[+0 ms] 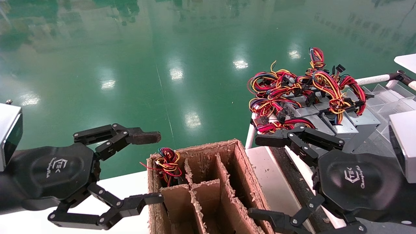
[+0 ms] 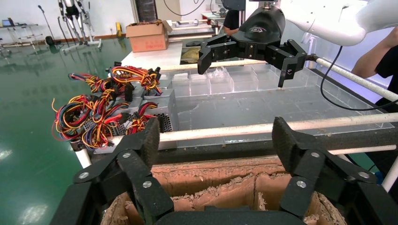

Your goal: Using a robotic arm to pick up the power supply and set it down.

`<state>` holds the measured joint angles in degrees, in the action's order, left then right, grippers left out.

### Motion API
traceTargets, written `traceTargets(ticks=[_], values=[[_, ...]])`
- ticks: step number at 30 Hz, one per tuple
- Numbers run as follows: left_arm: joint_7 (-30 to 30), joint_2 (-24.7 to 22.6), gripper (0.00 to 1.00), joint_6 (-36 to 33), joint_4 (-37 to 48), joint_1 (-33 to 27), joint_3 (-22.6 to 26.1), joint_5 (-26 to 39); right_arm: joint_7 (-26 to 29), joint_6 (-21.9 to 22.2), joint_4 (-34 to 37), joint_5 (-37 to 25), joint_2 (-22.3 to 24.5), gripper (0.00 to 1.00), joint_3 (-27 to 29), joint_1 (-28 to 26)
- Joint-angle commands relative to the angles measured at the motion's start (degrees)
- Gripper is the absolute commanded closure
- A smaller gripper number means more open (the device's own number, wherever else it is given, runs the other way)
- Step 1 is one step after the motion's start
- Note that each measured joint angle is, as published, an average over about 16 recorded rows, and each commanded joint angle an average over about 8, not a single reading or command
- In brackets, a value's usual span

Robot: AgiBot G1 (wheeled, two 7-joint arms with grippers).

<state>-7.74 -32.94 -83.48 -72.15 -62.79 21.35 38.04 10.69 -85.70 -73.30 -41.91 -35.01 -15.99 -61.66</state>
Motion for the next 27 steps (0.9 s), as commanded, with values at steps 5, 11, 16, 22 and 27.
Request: traceTargets(ticks=[5,11,16,22,27], values=[[0.00,0.00,1.00,0.00,0.00,0.00,0.00,0.00,0.00,0.00,0.00,0.00,0.00,0.00,0.00,0.00],[0.00,0.00,1.00,0.00,0.00,0.00,0.00,0.00,0.00,0.00,0.00,0.00,0.00,0.00,0.00,0.00],[0.00,0.00,1.00,0.00,0.00,0.00,0.00,0.00,0.00,0.00,0.00,0.00,0.00,0.00,0.00,0.00],[0.00,0.00,1.00,0.00,0.00,0.00,0.00,0.00,0.00,0.00,0.00,0.00,0.00,0.00,0.00,0.00],[0.00,0.00,1.00,0.00,0.00,0.00,0.00,0.00,0.00,0.00,0.00,0.00,0.00,0.00,0.00,0.00]])
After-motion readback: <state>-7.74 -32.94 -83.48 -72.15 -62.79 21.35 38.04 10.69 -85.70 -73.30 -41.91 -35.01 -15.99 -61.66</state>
